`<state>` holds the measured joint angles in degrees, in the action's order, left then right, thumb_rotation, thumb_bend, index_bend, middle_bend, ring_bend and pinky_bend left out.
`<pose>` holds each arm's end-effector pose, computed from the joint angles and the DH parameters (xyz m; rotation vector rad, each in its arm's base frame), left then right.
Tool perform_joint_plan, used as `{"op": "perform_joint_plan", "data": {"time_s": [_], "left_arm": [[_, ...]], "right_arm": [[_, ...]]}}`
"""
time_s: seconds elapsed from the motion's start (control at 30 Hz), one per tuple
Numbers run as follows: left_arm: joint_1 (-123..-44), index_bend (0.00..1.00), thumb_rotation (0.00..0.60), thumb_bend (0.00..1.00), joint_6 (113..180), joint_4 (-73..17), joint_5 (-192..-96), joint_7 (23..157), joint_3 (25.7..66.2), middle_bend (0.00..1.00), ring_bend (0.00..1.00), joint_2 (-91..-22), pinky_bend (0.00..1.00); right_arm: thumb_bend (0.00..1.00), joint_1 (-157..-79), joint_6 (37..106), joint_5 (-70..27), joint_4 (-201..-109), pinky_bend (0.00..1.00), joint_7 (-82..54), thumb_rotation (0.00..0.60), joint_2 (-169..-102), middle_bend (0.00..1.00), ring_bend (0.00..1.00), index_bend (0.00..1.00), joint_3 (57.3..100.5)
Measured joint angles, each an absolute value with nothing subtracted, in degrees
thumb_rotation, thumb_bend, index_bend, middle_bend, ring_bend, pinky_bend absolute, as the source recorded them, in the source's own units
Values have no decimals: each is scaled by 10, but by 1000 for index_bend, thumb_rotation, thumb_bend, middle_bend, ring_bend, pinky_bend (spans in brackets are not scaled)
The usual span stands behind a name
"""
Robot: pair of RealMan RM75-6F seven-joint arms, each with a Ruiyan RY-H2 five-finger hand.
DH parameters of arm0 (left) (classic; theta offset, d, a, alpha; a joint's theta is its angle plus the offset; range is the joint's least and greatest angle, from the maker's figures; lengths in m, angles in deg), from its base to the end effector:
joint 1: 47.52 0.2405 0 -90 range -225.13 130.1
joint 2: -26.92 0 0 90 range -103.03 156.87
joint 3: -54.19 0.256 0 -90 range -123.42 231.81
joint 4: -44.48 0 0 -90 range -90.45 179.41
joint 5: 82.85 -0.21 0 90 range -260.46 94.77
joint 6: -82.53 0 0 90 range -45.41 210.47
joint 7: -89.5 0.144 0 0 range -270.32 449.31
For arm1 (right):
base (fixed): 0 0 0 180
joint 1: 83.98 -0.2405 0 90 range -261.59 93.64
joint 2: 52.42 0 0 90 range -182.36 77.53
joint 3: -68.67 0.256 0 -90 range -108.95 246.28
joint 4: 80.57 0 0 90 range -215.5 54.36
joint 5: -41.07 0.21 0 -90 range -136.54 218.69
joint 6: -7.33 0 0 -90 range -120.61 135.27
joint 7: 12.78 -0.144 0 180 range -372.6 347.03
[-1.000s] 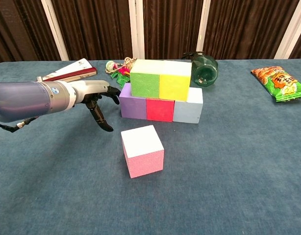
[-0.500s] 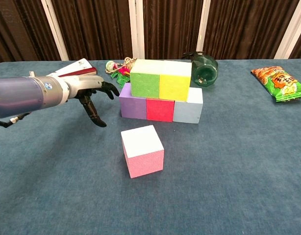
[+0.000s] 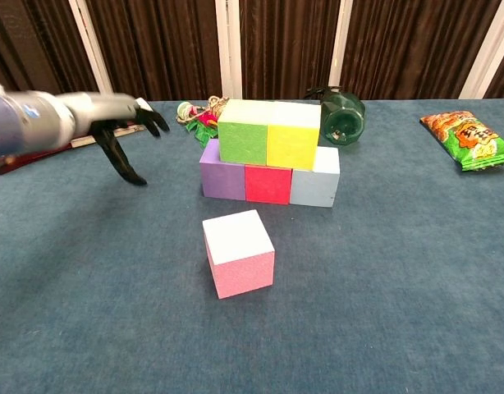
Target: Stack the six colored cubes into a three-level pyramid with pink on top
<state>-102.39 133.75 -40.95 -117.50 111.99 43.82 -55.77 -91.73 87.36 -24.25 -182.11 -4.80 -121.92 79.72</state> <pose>-0.1382 0.3968 0.0144 -1.7030 -1.1629 -0.7830 -0.2984 -0.2151 0.1347 1.0964 -1.1375 0.8863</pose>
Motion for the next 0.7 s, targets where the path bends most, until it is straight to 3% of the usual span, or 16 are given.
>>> {"op": "perform_joint_plan", "data": {"time_s": [0.27, 0.53, 0.7], "left_arm": [[-942, 139, 600, 203, 1418, -487, -1300, 1038, 429, 108, 0, -437, 0], [-830, 139, 600, 203, 1502, -518, -1439, 989, 491, 107, 0, -384, 0], [-772, 139, 600, 203, 1565, -509, -1493, 934, 510, 107, 0, -384, 0]], "right_arm": [[268, -924, 868, -250, -1820, 11, -23, 600, -1229, 96, 76, 151, 789], [268, -932, 858, -304, -1828, 11, -14, 600, -1224, 96, 76, 151, 764], [268, -941, 827, -349, -1865, 11, -13, 600, -1179, 96, 76, 151, 740]]}}
